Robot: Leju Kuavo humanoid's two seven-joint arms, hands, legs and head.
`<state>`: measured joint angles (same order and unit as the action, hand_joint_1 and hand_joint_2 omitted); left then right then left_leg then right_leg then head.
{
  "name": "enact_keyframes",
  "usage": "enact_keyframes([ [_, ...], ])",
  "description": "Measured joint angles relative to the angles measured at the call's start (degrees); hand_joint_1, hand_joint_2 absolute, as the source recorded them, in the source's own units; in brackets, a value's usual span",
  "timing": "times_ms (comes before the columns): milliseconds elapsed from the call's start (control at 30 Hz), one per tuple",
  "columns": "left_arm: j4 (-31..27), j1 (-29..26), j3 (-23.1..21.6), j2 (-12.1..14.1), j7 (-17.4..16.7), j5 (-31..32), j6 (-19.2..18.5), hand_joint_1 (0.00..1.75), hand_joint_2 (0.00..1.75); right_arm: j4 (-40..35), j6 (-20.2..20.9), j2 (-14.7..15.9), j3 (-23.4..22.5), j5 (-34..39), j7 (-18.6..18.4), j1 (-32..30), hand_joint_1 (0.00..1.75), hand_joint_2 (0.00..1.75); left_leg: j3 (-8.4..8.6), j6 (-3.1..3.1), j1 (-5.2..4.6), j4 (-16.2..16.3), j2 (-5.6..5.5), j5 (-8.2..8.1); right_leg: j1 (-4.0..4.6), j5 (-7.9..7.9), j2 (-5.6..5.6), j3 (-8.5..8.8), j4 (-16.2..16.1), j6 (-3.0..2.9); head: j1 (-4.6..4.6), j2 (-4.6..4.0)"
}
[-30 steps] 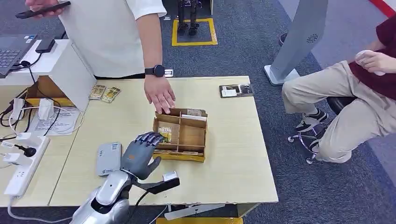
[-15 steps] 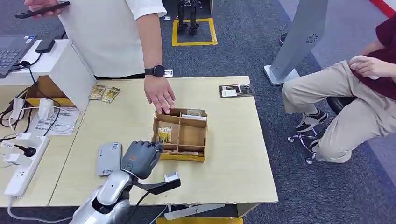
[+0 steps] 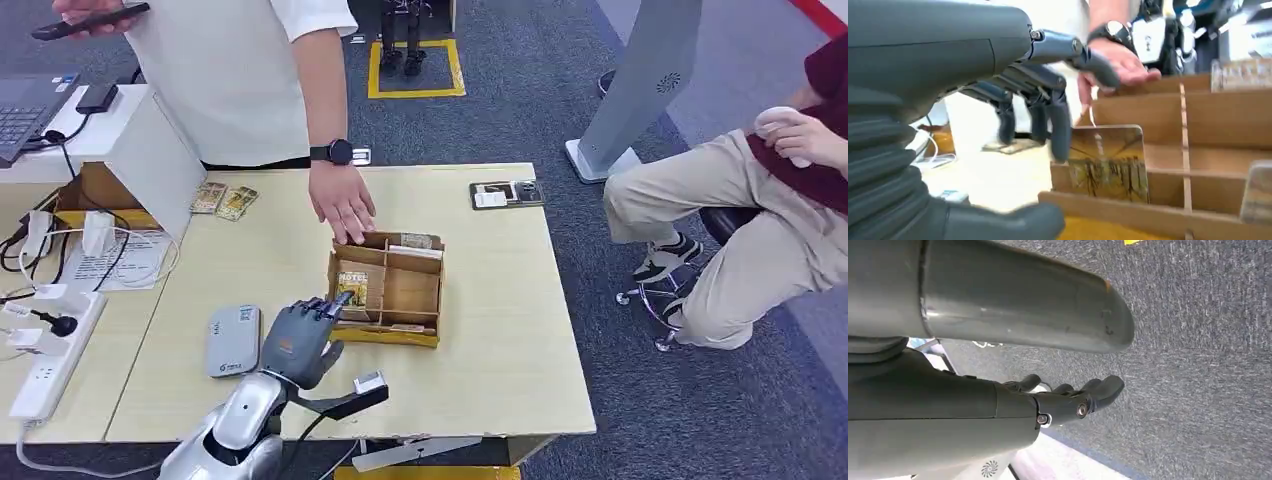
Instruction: Pass the card to the sensor for recognition and then transmit it.
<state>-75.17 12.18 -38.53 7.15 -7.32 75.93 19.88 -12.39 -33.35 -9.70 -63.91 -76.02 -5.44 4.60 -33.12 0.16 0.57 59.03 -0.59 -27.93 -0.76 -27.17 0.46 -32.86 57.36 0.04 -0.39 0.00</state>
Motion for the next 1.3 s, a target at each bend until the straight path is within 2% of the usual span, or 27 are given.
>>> enact_keyframes([
  [67, 0.00, -0.41, -0.02, -0.18, -0.11, 0.64, 1.15, 0.00, 1.75, 0.00, -0.02, 0.00, 0.00, 0.00, 0.00, 0.03, 0.00, 0.00, -0.01, 0.00, 0.00, 0.00, 0.00, -0.01, 0.00, 0.00, 0.00, 0.00, 0.00, 0.00, 0.00, 0.00],
  [200, -0.24, -1.78, 0.02, -0.66, -0.37, 3.06, 7.87, 0.00, 1.75, 0.00, -0.07, 0.00, 0.00, -0.09, 0.00, 0.01, 0.00, 0.00, -0.02, 0.01, 0.00, 0.00, 0.00, -0.01, 0.00, -0.01, 0.00, -0.01, 0.00, 0.00, 0.00, 0.00],
  [400, -1.16, -3.63, 0.74, -1.49, 0.85, 4.92, 13.77, 0.00, 1.75, 0.00, -0.09, 0.00, 0.02, -0.11, 0.00, 0.01, 0.00, 0.00, -0.02, 0.01, 0.00, 0.00, 0.00, -0.01, 0.00, -0.01, 0.00, -0.01, 0.00, 0.00, 0.00, 0.00],
  [500, -1.53, -4.18, 1.42, -1.95, 1.09, 5.27, 15.09, 0.00, 1.75, 0.02, -0.11, 0.00, 0.02, -0.15, -0.02, 0.03, 0.00, 0.00, -0.01, 0.01, 0.00, 0.00, -0.01, -0.01, 0.00, -0.01, -0.01, 0.00, 0.00, 0.00, 0.00, 0.00],
  [967, -1.60, -4.38, 2.78, -2.67, 2.82, 5.75, 14.87, 0.00, 1.75, 0.02, -0.09, 0.00, 0.02, 0.13, 0.00, 0.04, 0.00, 0.00, -0.01, 0.01, 0.00, 0.00, -0.01, -0.01, 0.00, -0.01, -0.01, 0.00, 0.00, 0.00, 0.00, 0.00],
  [1167, -0.76, -3.44, 2.82, -3.00, 3.67, 4.53, 11.67, 0.00, 1.75, 0.02, -0.07, 0.00, 0.04, 0.24, 0.00, 0.04, 0.00, 0.00, 0.00, 0.01, 0.00, 0.00, -0.01, -0.01, 0.00, -0.01, -0.01, -0.01, 0.00, 0.00, 0.00, 0.00],
  [1300, 0.52, -2.07, 2.82, -3.04, 3.98, 3.00, 7.18, 0.00, 1.75, 0.02, 0.00, 0.00, 0.09, 0.24, 0.02, 0.07, 0.00, 0.00, 0.00, 0.00, 0.00, 0.00, -0.01, 0.00, 0.00, 0.00, -0.01, 0.00, 0.00, 0.00, 0.00, 0.00],
])
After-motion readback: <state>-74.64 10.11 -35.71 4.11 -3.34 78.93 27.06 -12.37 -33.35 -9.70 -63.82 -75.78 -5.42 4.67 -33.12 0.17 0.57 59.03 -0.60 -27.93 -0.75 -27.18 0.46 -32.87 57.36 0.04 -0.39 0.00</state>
